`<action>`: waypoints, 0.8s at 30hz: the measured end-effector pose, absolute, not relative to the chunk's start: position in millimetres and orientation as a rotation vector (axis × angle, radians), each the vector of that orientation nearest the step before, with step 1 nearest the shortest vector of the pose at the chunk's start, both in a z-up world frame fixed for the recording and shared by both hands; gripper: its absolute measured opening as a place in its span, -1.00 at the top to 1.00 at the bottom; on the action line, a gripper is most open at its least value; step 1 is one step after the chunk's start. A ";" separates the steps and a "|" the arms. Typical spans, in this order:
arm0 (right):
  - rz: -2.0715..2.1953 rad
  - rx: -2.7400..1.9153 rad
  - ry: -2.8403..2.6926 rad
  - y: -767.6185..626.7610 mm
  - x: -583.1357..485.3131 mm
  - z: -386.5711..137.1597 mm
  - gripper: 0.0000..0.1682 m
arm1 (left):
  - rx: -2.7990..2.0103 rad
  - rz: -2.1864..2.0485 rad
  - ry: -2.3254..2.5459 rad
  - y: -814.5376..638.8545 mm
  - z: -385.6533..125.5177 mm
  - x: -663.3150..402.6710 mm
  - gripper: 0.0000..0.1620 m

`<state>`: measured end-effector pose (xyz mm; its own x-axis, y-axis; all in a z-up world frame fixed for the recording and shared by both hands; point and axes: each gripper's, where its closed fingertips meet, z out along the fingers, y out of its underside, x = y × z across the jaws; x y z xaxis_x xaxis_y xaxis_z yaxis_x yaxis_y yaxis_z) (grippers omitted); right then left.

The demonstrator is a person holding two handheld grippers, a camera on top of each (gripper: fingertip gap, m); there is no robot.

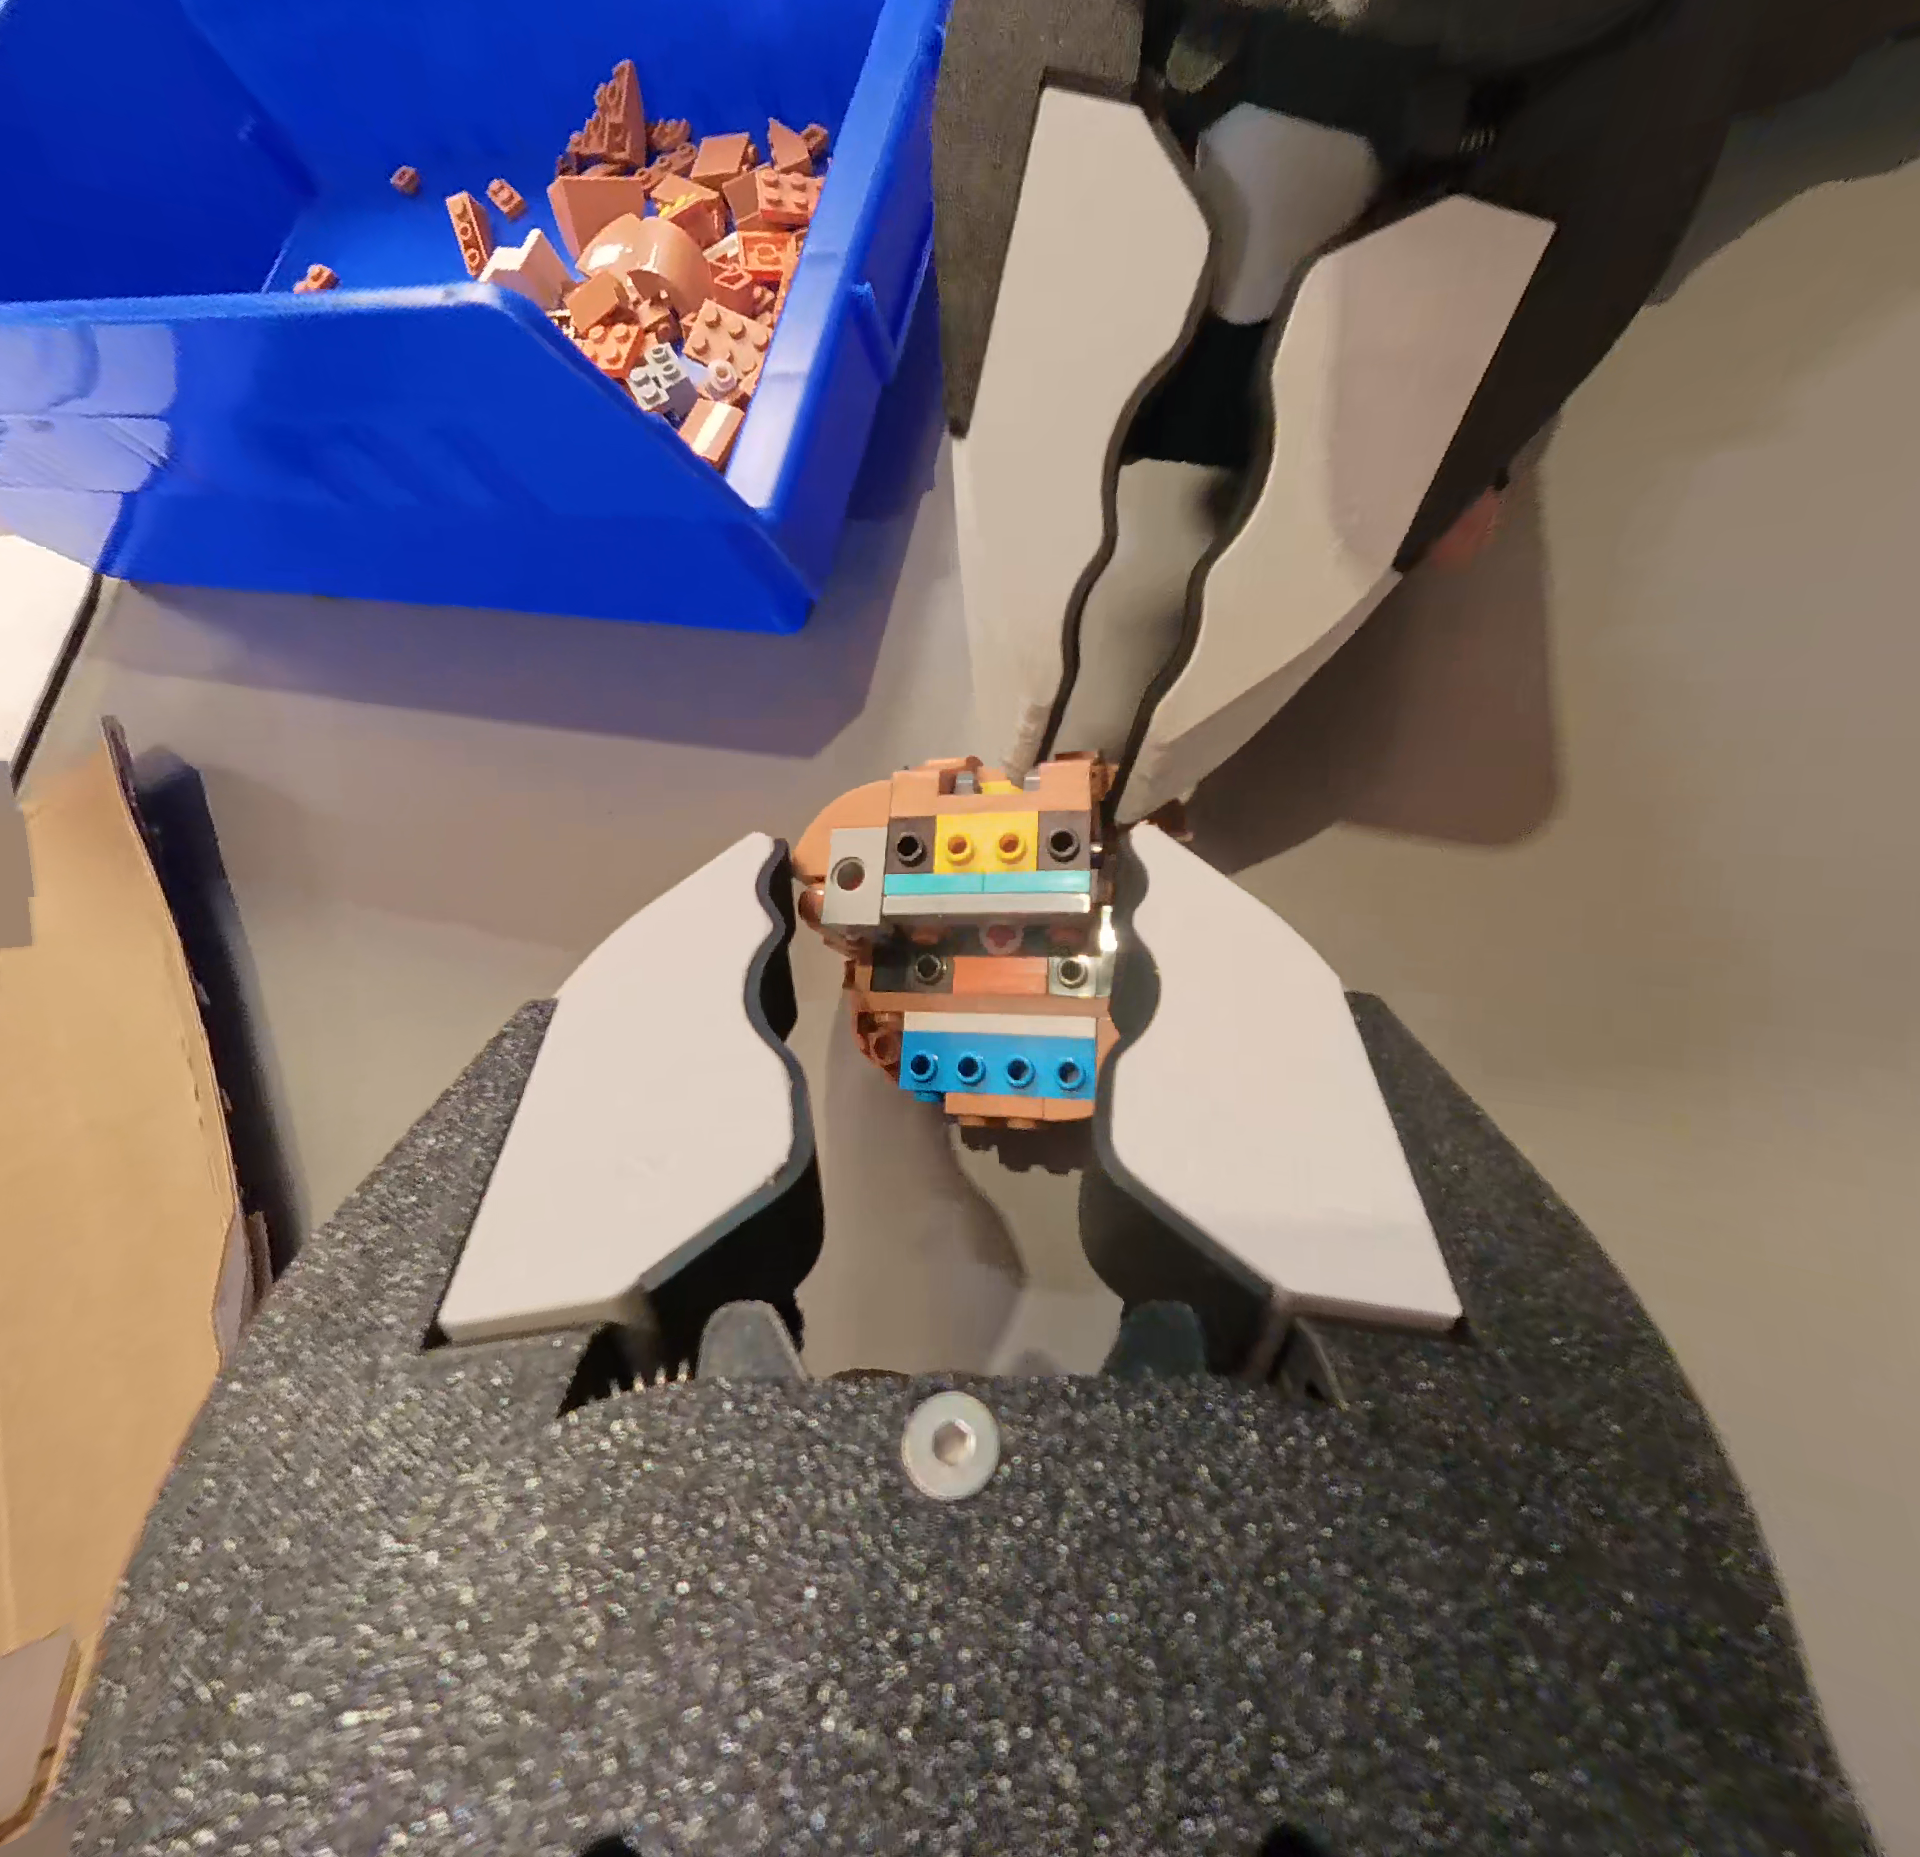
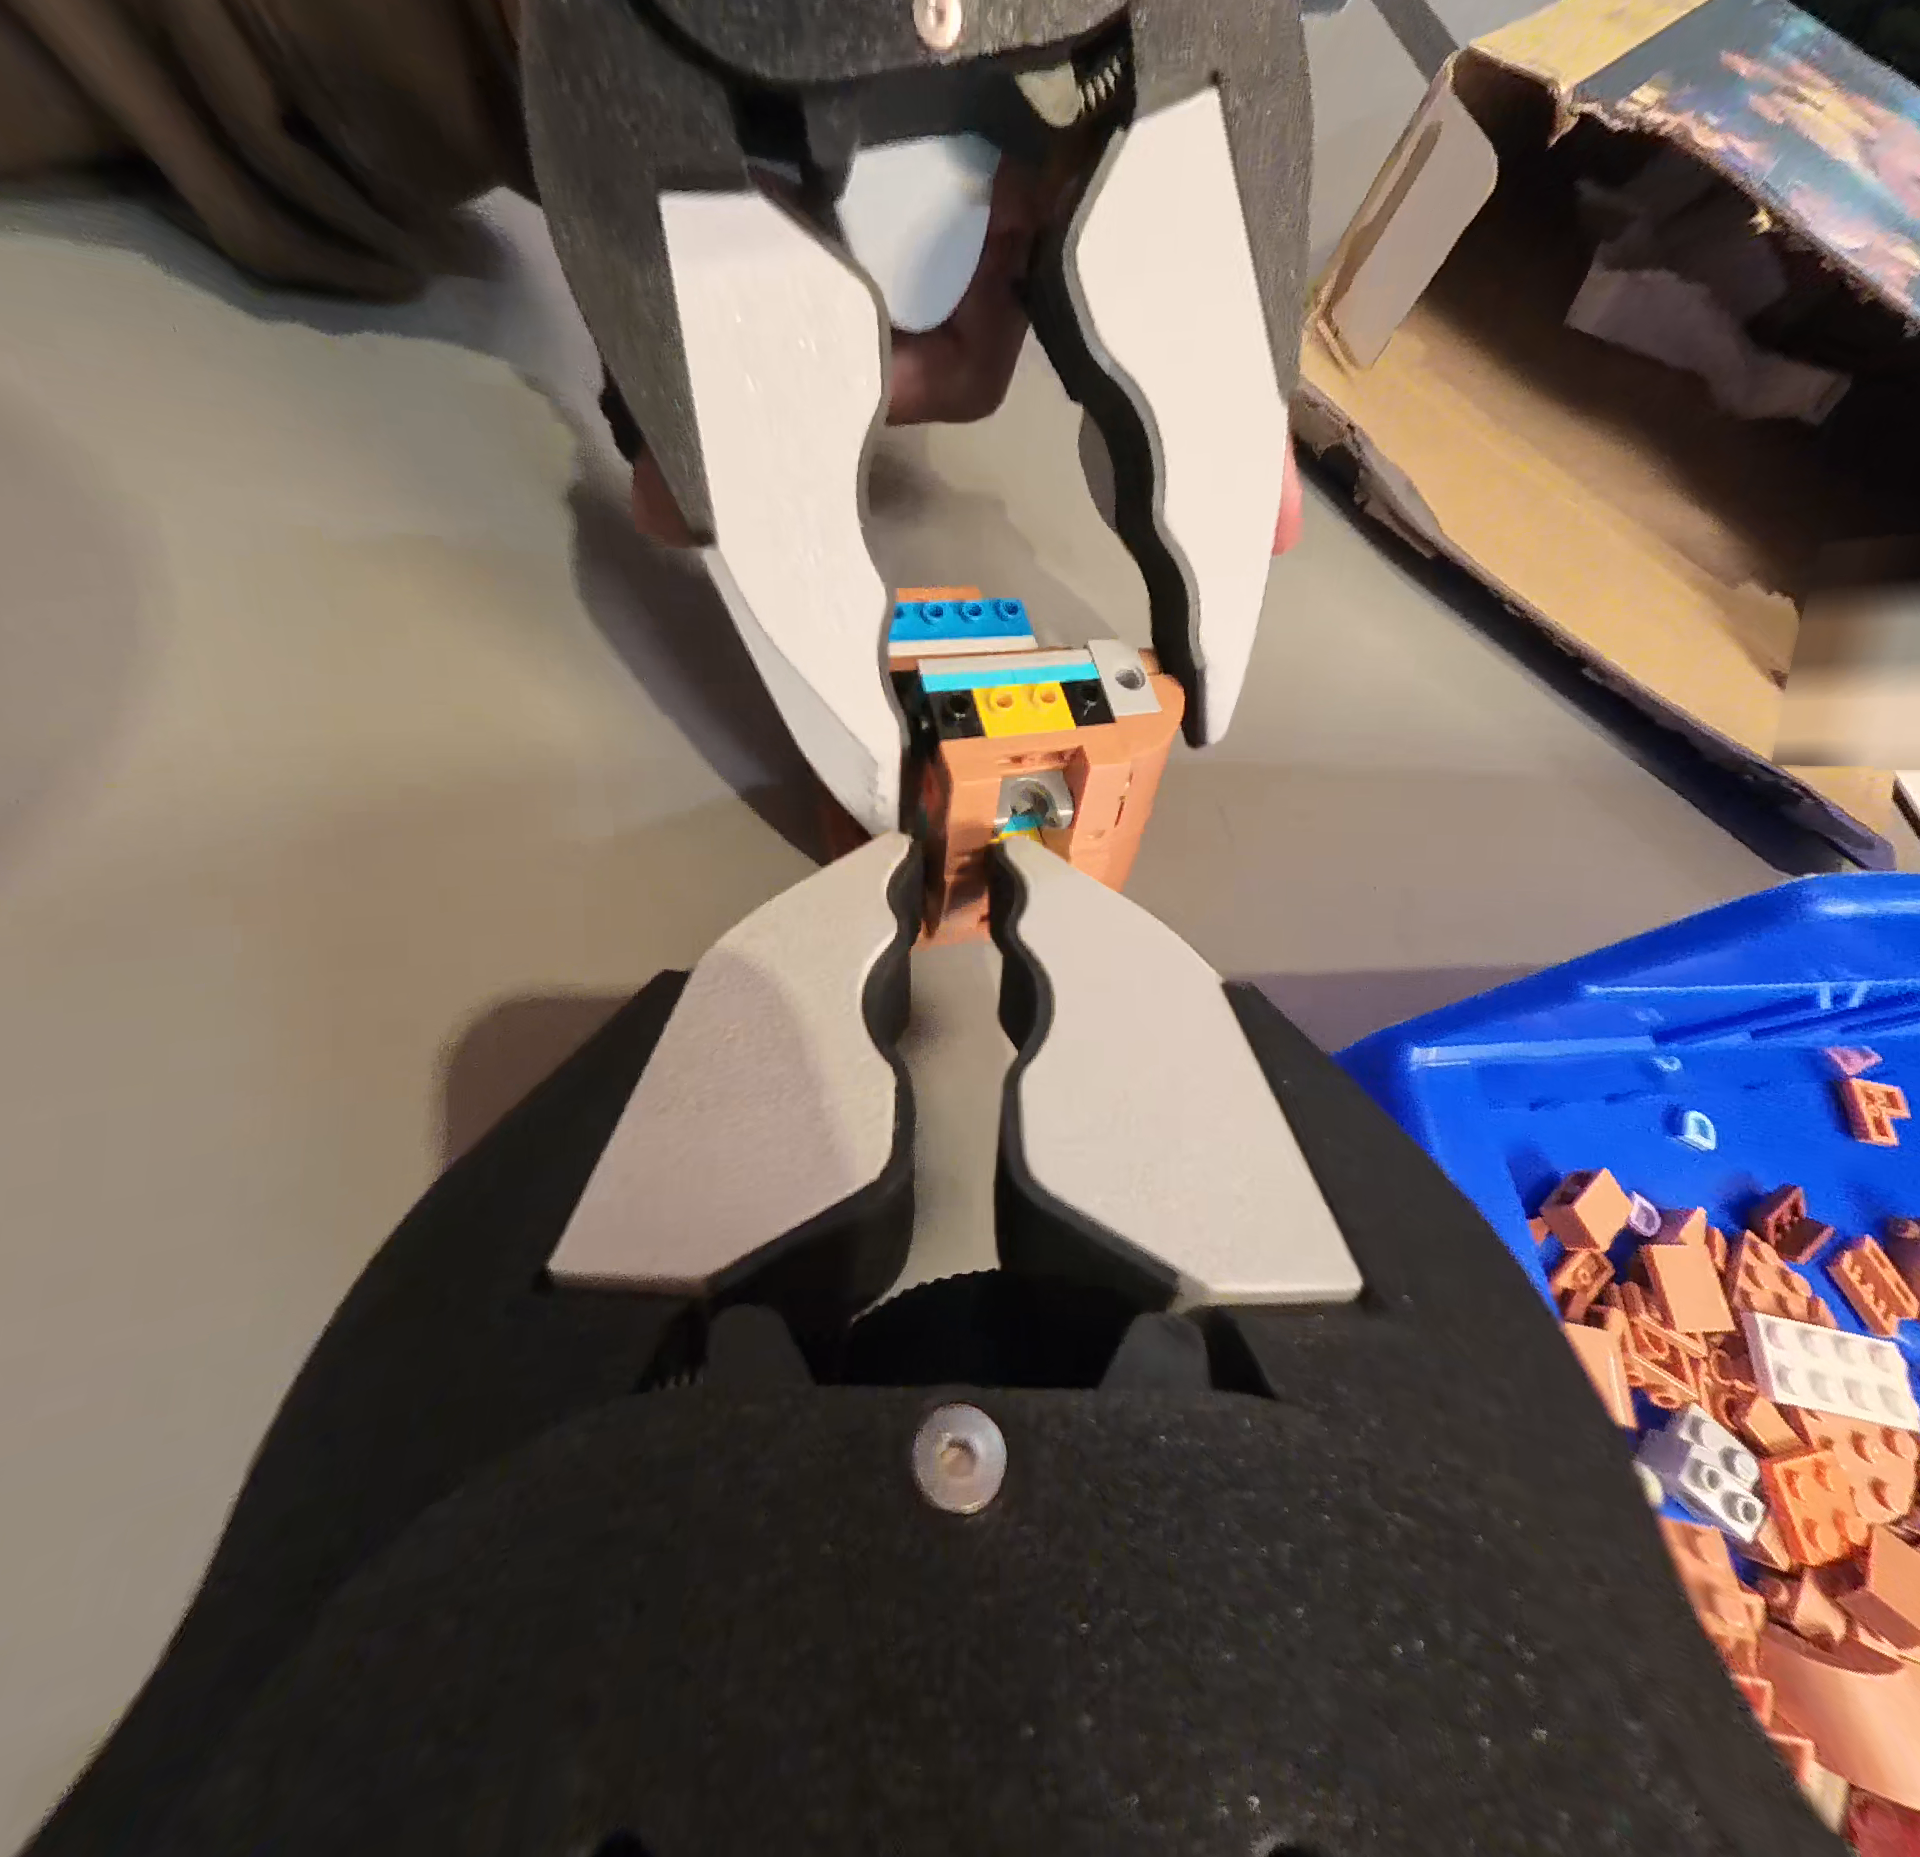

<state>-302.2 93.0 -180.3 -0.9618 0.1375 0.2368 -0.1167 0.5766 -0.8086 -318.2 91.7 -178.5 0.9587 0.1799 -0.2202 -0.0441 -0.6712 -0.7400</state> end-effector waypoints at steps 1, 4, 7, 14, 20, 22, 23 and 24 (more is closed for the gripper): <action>1.337 -0.022 -2.542 92.8 -302.1 -180.0 0.89 | -2.276 0.355 -0.087 92.8 -179.4 -318.8 0.27; 1.348 -0.032 -2.558 93.6 -302.3 -179.9 0.89 | -2.245 0.363 -0.064 94.4 -179.3 -319.5 0.27; 1.381 -0.046 -2.594 95.4 -300.3 -180.1 0.90 | -2.204 0.340 -0.050 96.7 -178.9 -318.3 0.27; 1.504 -0.126 -2.685 101.3 -295.8 -179.7 0.91 | -2.171 0.307 -0.043 101.6 -179.0 -314.6 0.28; 1.525 -0.127 -2.720 104.3 -290.9 -180.0 0.91 | -2.159 0.279 -0.022 103.9 -178.9 -309.7 0.28; 1.529 -0.130 -2.732 105.5 -289.5 -180.1 0.91 | -2.156 0.270 -0.017 104.8 -178.9 -308.3 0.28; 1.532 -0.130 -2.738 106.2 -288.8 -180.2 0.91 | -2.153 0.264 -0.015 105.2 -178.8 -307.4 0.28; 1.534 -0.130 -2.743 107.0 -288.1 -180.2 0.91 | -2.150 0.257 -0.013 105.6 -178.8 -306.4 0.28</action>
<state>-288.1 107.0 -180.2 -0.9966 0.0701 -0.0442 0.0743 0.5209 -0.8504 -306.4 105.6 -178.8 0.9779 0.1080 -0.1790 -0.0890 -0.5597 -0.8239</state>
